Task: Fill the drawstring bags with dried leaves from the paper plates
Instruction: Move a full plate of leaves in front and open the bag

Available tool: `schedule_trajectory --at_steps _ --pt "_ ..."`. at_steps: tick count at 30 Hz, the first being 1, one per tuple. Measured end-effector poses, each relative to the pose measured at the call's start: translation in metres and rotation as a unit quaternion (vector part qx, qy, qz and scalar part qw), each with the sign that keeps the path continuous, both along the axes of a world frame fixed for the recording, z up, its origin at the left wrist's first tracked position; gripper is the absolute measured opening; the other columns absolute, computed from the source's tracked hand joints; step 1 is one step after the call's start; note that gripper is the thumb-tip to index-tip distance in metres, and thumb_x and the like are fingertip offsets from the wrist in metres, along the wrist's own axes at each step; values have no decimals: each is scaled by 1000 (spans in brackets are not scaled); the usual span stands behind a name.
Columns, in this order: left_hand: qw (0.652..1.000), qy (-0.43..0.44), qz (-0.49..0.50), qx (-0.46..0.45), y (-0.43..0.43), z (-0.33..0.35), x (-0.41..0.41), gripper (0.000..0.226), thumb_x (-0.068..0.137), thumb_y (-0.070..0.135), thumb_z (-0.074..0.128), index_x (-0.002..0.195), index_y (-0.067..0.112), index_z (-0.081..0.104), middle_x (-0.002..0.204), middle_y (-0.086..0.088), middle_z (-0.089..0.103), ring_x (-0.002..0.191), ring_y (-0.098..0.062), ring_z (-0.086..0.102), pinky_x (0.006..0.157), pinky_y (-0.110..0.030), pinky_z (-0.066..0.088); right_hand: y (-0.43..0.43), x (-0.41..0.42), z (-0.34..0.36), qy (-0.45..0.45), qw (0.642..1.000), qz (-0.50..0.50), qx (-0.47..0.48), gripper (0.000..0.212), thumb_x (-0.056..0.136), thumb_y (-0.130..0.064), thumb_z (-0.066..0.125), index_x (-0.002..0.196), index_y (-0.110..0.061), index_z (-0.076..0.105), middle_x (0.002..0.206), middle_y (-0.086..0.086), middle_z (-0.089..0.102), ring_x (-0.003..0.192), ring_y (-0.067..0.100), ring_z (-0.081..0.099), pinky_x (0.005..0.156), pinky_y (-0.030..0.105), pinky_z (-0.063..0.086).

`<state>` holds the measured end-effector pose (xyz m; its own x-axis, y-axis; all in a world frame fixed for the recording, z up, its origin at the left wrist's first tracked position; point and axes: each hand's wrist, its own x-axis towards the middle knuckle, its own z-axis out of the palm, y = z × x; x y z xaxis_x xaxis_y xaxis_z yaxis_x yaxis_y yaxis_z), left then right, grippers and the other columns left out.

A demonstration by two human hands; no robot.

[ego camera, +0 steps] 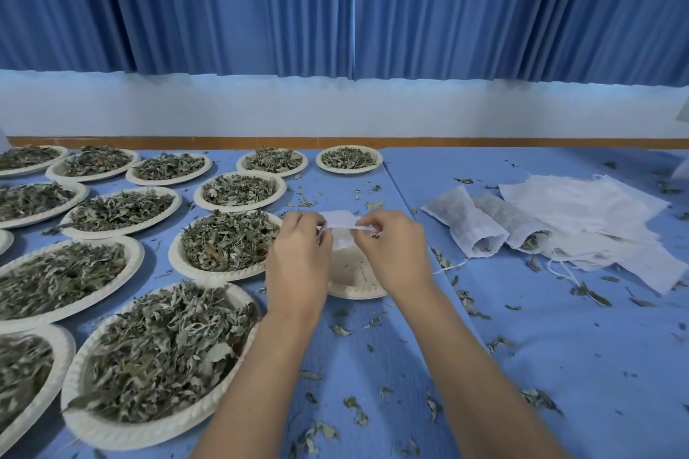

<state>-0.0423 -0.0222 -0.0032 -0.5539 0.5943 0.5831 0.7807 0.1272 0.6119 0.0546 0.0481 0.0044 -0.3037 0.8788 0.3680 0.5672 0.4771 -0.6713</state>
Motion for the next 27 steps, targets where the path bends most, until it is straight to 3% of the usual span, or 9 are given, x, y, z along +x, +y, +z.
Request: schedule_trajectory --at_steps 5,8,12,14,16,18,23,25,27 --pt "1000 1 -12 -23 0 -5 -3 24 87 14 66 108 3 65 108 -11 59 89 -29 62 79 -40 48 4 7 -4 76 995 -69 -17 20 84 -13 60 102 -18 66 89 -4 62 74 7 52 60 20 33" --pt "988 -151 1 11 5 -1 0 14 85 11 67 96 6 72 90 -6 70 83 -22 66 81 -32 51 4 4 -8 133 988 -57 -53 11 83 -9 62 92 -15 67 71 -13 55 67 3 52 55 12 38" --pt "793 -589 -75 136 8 12 5 14 84 -4 65 86 8 69 80 -5 68 72 -12 66 63 -17 57 2 3 -11 148 986 -34 -71 3 85 -14 67 84 -15 70 67 -9 60 64 9 55 53 12 38" --pt "721 -672 -107 134 9 15 4 18 87 -7 60 83 10 64 76 -5 66 67 -10 62 55 -11 52 2 3 -10 153 983 -26 -95 4 84 -17 68 81 -16 70 69 -6 63 66 10 57 55 14 40" --pt "705 -693 -129 82 8 17 3 18 89 -3 57 85 14 62 58 2 59 52 -5 50 42 -9 40 2 4 -6 206 964 -24 -165 6 83 -16 70 77 -17 68 66 -6 61 63 11 56 58 21 41" --pt "681 -714 -156 54 7 18 0 17 91 -2 54 83 12 59 45 6 49 40 -2 38 33 -10 26 3 7 0 308 906 -1 -290 10 82 -7 69 75 -13 67 58 -6 53 50 8 45 47 19 35" --pt "527 -814 -234 72 2 27 -6 20 96 3 45 77 6 48 45 1 38 31 -3 36 26 -13 23 6 12 18 520 617 106 -582 22 94 1 48 74 -6 54 51 -1 43 29 1 34 26 14 23" --pt "510 -822 -244 70 2 28 -8 20 97 7 45 76 6 47 51 0 40 33 -5 37 27 -12 22 5 11 19 520 580 127 -614 21 95 -4 47 74 -6 51 56 0 41 29 2 33 25 14 22" --pt "549 -798 -243 47 2 27 -9 18 96 11 46 78 8 46 57 0 40 35 -5 34 28 -11 20 3 9 16 480 611 136 -614 19 94 -7 49 75 -5 51 62 0 40 30 3 30 26 11 17"
